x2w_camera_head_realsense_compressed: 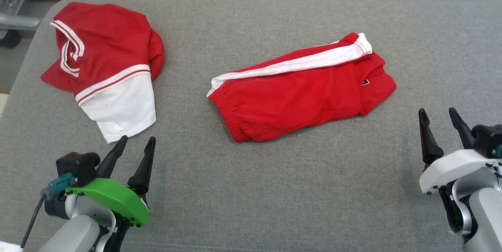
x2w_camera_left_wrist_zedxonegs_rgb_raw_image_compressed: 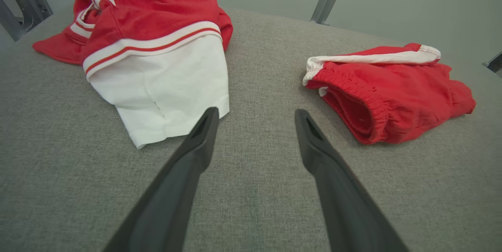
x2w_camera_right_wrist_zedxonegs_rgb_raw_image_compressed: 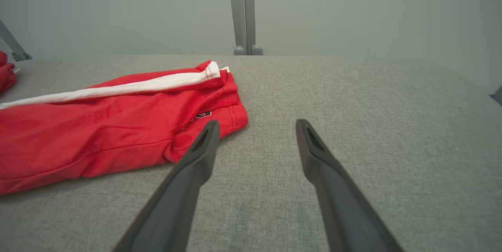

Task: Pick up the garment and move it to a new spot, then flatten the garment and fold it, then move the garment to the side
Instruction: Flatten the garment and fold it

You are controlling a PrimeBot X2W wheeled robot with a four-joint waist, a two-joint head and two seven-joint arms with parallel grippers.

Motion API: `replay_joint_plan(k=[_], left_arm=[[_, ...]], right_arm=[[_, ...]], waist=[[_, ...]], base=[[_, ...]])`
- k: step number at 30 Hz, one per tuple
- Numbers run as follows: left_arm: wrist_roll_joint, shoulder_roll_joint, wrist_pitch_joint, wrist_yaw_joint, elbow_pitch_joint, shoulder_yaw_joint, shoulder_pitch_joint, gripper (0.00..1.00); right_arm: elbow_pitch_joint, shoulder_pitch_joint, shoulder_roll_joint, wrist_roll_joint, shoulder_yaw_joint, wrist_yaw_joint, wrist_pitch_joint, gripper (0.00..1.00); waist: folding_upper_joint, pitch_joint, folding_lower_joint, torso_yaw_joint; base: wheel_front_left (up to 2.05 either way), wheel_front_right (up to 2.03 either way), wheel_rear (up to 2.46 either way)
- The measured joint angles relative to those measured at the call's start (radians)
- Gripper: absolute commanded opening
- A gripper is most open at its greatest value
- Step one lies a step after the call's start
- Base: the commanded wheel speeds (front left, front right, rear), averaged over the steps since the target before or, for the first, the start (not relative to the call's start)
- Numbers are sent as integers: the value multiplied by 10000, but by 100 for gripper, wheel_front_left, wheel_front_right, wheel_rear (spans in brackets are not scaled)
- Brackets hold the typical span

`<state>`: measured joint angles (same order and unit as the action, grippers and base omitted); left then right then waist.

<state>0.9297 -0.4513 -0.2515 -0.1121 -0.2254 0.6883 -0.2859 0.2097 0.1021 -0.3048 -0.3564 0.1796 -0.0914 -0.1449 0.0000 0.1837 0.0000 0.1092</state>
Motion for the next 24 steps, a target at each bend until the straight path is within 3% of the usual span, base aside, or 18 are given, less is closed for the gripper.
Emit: replay_joint_plan(k=[16,24], left_arm=[[-1051,2,-2,-88,1804,-1072,1139,100],[-1643,73,-2,-111,2824,-1218,1197,100]], right_arm=[[-102,-870,144,-295,-523,-90,-192,100],[17,-198,109,-888,-1049,-163,616,100]], waist=[[0,-636,0,356],[0,-238,0,631]], base=[[0,0,0],[0,0,0]])
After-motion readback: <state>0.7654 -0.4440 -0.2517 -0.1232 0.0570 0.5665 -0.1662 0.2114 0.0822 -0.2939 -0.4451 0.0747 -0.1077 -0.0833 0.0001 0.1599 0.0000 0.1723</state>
